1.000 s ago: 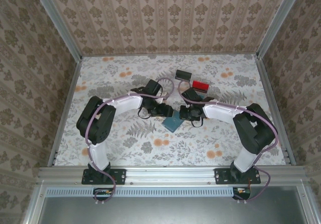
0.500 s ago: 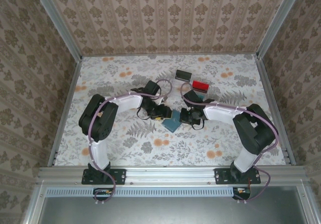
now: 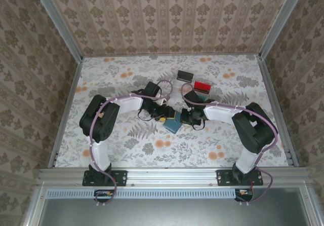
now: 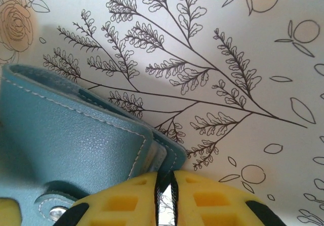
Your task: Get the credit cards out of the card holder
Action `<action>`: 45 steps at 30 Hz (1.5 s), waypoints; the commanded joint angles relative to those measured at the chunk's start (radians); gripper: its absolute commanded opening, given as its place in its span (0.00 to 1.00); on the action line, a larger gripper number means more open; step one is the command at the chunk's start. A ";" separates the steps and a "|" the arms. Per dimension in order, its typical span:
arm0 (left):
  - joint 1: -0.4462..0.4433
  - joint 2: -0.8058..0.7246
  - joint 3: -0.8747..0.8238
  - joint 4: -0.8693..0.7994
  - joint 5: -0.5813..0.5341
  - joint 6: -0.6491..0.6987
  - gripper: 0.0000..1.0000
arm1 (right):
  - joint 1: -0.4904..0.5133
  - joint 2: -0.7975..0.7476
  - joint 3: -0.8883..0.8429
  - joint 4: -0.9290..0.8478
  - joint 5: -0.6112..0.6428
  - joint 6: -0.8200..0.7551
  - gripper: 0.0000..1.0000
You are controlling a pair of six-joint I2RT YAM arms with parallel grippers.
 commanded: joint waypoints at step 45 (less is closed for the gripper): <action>0.103 -0.246 -0.162 0.158 -0.116 -0.051 0.00 | -0.012 -0.136 -0.030 0.194 -0.126 -0.029 0.63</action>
